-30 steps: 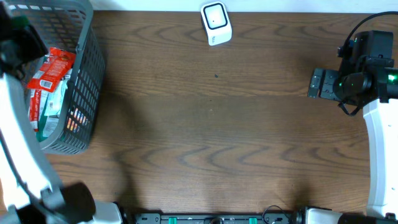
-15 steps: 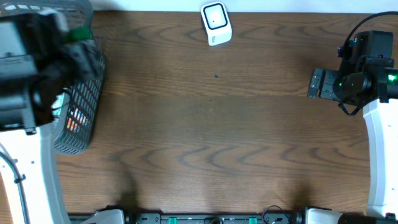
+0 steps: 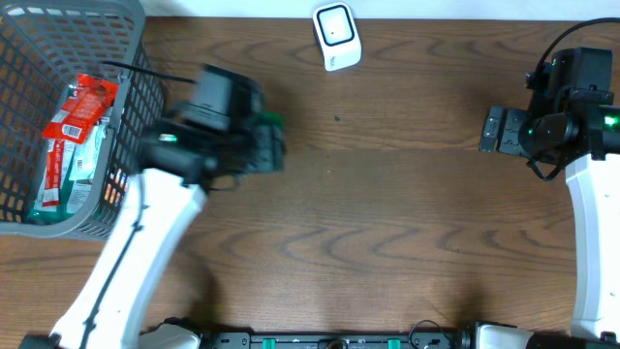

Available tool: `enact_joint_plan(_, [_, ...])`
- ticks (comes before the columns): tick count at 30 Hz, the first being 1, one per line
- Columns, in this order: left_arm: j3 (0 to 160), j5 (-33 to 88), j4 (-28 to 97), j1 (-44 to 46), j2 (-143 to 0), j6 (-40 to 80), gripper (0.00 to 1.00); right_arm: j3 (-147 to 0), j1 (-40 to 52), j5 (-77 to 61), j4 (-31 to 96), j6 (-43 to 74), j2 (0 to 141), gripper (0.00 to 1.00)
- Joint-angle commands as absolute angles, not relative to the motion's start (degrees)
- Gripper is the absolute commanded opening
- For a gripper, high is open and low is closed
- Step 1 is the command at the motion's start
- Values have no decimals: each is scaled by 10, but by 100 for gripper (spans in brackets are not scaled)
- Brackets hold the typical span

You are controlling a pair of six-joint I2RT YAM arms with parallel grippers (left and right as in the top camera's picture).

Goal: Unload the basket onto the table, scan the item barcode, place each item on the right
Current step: 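Carry the jar with the left gripper to the table center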

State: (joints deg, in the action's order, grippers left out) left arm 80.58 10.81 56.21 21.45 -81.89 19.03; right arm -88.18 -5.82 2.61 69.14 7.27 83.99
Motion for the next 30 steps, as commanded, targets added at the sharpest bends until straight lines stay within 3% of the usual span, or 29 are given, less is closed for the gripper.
enact_joint_plan(1, [753, 113, 518, 268, -846, 245, 55, -888, -59, 31, 690, 81, 839, 99])
enact_joint_plan(10, [728, 109, 425, 361, -974, 283, 55, -888, -59, 31, 690, 81, 839, 99])
enact_joint_plan(30, [728, 68, 321, 409, -1094, 310, 56, -888, -59, 31, 690, 81, 839, 99])
